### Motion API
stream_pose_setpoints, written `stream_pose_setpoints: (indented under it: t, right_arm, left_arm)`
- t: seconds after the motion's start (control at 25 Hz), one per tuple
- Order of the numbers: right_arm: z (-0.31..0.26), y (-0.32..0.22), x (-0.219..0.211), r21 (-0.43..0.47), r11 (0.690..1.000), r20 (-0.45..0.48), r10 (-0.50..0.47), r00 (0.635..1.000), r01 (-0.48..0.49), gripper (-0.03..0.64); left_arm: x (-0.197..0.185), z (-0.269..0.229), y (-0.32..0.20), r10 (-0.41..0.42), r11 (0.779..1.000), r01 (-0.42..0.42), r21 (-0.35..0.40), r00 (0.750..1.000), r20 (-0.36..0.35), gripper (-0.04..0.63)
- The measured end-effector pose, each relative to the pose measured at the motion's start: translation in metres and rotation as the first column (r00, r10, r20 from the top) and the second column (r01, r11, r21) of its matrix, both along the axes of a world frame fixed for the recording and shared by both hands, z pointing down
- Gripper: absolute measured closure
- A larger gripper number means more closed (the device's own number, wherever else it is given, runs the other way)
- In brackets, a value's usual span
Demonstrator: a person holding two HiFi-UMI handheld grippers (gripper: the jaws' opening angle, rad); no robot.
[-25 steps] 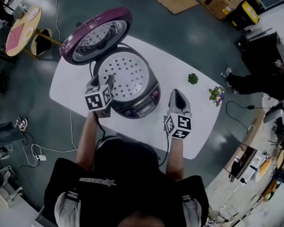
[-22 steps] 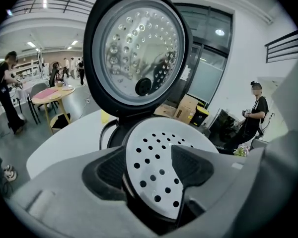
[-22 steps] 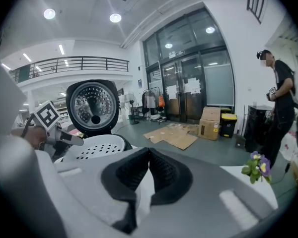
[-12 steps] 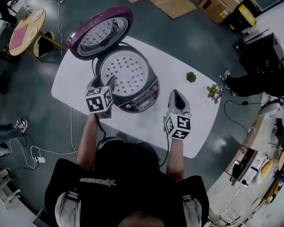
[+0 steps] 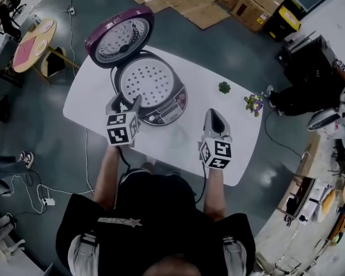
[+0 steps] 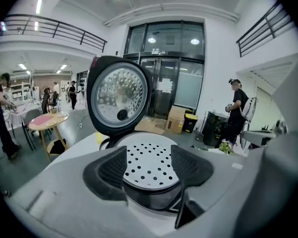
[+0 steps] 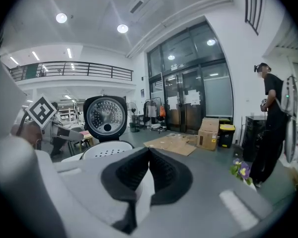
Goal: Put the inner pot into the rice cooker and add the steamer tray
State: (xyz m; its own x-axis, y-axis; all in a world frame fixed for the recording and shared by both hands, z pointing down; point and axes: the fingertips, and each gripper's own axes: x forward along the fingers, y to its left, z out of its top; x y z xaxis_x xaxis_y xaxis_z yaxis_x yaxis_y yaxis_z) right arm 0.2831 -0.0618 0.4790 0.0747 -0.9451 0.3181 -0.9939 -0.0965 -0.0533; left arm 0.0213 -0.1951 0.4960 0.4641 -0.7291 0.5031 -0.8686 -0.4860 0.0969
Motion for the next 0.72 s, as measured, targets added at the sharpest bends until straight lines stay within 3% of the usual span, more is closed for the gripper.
stream_pose_setpoints:
  t: [0.36,0.72]
  right_arm:
    - [-0.021,0.054,-0.01,0.045,0.999,-0.018,-0.013,1.0,0.014,0.611]
    - [-0.045,0.116,-0.02,0.103,0.994,-0.036,-0.02,0.999,0.023,0.611]
  left_arm:
    - [0.007,-0.045,0.07,0.059,0.986,-0.057,0.159,0.998,-0.008,0.362]
    - [0.019,-0.069,0.149,0.144,0.95,-0.142,0.278,0.989,0.012,0.439]
